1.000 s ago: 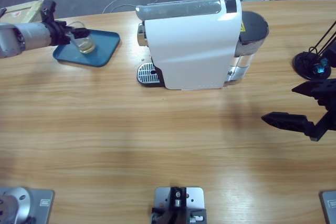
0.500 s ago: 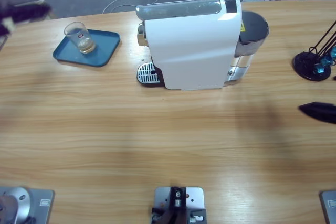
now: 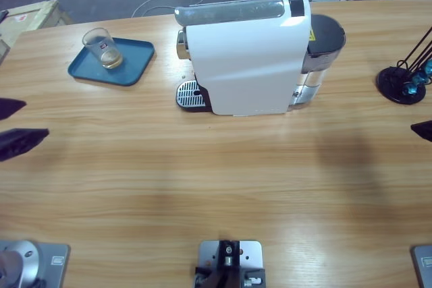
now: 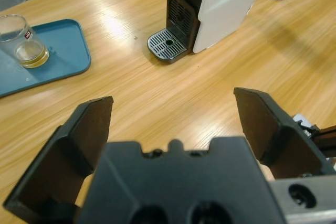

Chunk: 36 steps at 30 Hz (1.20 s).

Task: Pour coffee

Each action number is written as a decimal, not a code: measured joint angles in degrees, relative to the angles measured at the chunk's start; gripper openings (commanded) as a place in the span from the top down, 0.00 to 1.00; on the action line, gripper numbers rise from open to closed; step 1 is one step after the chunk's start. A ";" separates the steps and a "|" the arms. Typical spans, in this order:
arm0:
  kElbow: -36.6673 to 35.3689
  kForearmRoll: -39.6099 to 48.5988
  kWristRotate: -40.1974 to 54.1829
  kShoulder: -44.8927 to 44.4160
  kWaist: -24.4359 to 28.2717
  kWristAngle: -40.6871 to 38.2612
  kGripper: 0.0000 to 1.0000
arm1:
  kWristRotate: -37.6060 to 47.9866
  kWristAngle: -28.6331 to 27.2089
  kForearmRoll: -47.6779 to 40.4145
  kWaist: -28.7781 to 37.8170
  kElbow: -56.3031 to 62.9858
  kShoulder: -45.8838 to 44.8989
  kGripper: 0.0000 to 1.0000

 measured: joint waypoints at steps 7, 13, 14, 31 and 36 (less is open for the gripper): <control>0.07 1.21 0.21 -0.82 -0.16 0.08 0.00 | -2.50 0.00 -0.08 0.00 -0.01 1.27 0.00; 0.09 1.26 0.21 -0.95 -0.18 0.08 0.00 | -2.58 0.02 -0.08 0.00 -0.01 1.27 0.00; 0.14 1.26 0.21 -0.95 -0.18 0.09 0.00 | -2.58 0.10 -0.09 0.00 -0.01 1.27 0.00; 0.50 1.25 0.21 -2.40 -0.42 0.08 0.00 | -4.80 7.32 -0.65 0.00 -0.01 0.67 0.00; 0.72 1.25 0.21 -3.20 -0.42 0.09 0.00 | -2.88 9.10 -2.90 0.00 0.19 0.67 0.00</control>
